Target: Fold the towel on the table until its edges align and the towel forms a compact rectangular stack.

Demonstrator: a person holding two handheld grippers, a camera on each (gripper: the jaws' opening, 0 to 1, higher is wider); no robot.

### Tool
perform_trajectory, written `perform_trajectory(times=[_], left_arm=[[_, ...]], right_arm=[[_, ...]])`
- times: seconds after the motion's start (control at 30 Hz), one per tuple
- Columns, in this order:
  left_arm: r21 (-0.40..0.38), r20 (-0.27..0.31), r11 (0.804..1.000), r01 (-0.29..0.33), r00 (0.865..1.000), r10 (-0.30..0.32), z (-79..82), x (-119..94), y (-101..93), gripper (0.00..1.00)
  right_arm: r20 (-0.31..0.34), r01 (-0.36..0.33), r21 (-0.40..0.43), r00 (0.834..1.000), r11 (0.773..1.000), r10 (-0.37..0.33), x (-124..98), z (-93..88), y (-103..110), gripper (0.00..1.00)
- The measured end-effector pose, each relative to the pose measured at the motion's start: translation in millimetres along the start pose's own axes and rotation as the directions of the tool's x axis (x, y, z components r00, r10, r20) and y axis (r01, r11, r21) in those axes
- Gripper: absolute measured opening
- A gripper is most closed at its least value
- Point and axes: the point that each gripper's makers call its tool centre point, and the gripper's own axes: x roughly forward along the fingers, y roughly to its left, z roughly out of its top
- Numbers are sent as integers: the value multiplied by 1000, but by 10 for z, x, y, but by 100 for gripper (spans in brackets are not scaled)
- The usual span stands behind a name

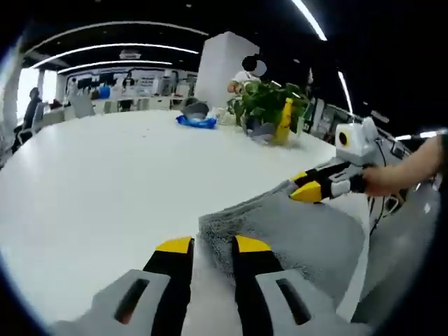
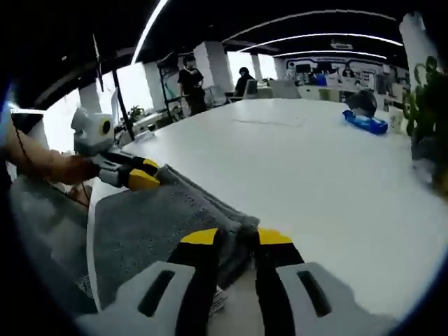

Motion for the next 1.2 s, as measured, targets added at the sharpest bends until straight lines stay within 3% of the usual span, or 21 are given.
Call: perform_trajectory(times=[0.03,0.1,0.17,0.23,0.3,0.37,0.43,0.5,0.53,0.57,0.6,0.7,0.73,0.77,0.83,1.03,1.2], left_arm=[[27,1,1000,-15,1000,15,36,-17,22,29],[94,55,995,-34,998,29,217,-69,55,31],[90,72,996,-21,997,14,344,-143,50,35],[74,91,997,39,995,-45,443,-208,-35,39],[34,24,989,142,989,-143,373,-271,-213,40],[26,-81,966,258,964,-255,218,-364,-463,39],[50,-141,955,291,949,-282,109,-433,-585,36],[109,-197,942,317,936,-292,-27,-479,-695,37],[159,-260,929,334,922,-287,-161,-502,-734,37],[197,-283,924,329,921,-268,-223,-494,-724,37],[246,-287,916,318,926,-245,-259,-461,-711,37],[198,-290,924,327,920,-263,-283,-379,-761,36],[197,-296,924,328,918,-263,-305,-356,-767,36],[210,-310,918,336,914,-263,-339,-347,-779,36],[249,-306,912,325,920,-244,-339,-335,-770,36],[220,-293,923,315,924,-245,-363,-343,-745,35],[233,-299,925,299,928,-225,-368,-287,-755,34]], right_arm=[[-23,49,-43,998,998,-50,-48,40,-52,34],[-5,61,-117,998,991,-62,-122,165,-22,42],[32,29,-145,999,989,-25,-206,278,83,40],[65,-9,-136,998,991,18,-315,376,226,38],[52,-67,-101,996,993,73,-396,377,377,37],[19,-120,-88,992,989,123,-469,322,529,32],[11,-189,-80,982,979,190,-515,290,690,30],[-11,-209,-32,978,977,209,-542,208,770,33],[-54,-224,-19,973,974,223,-544,101,812,36],[-83,-226,-40,971,973,222,-535,30,815,36],[-154,-228,-77,964,971,215,-524,-125,817,36],[-271,-261,-112,936,959,223,-471,-412,858,40],[-274,-274,-104,932,956,237,-452,-439,893,42],[-254,-264,-104,939,959,231,-421,-424,895,42],[-249,-252,-108,943,962,219,-420,-411,886,42],[-222,-243,-110,951,964,215,-416,-431,879,42],[-236,-236,-106,950,966,206,-392,-416,882,41]])
